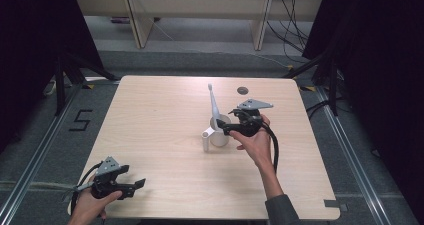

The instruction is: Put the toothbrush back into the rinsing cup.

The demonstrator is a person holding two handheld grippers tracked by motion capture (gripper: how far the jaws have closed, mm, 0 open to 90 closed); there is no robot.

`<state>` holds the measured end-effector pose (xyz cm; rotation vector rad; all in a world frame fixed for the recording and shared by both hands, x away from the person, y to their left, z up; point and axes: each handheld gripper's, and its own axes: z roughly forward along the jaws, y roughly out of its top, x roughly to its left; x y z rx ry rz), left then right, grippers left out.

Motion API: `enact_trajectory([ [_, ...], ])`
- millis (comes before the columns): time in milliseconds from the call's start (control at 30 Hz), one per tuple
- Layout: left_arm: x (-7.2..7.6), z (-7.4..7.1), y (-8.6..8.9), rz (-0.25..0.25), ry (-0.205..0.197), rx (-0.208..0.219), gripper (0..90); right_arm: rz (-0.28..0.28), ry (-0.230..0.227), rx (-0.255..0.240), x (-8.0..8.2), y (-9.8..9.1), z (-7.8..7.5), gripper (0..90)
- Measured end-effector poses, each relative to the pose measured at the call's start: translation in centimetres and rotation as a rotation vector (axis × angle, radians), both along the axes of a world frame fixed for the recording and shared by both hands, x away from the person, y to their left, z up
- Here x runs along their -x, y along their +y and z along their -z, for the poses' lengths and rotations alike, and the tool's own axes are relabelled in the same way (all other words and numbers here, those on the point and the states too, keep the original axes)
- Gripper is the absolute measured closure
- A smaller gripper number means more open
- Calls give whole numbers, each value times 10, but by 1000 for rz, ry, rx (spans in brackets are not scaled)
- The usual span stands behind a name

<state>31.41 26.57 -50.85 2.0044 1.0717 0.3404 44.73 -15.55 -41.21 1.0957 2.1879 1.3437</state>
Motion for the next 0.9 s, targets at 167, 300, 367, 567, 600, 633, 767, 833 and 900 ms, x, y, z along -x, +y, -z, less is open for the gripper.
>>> enact_trajectory([
  [167, 0, 0, 0, -4, -8, 3, 152, 13, 16, -19, 9, -2, -1, 202],
  [300, 0, 0, 0, -2, 2, 0, 152, -3, -2, -17, 12, -4, 0, 196],
  [367, 0, 0, 0, -1, 2, -2, 152, 0, -19, -27, 17, -6, 0, 195],
  [567, 0, 0, 0, -6, -12, 7, 151, -6, -23, -17, 25, -9, -5, 190],
  [600, 0, 0, 0, -6, -12, 7, 151, -6, -23, -17, 25, -9, -5, 190],
  [633, 0, -1, 0, -1, -5, 2, 151, -10, -9, -31, 29, -8, -5, 189],
  [767, 1, 1, -3, -19, -19, 46, 151, -8, -21, -21, 34, -11, -5, 184],
  [833, 1, 0, -2, -7, -16, 32, 150, -16, -33, -13, 34, -12, -5, 184],
  [900, 1, 0, -1, -11, -9, 18, 150, -25, -23, -22, 35, -13, -4, 182],
])
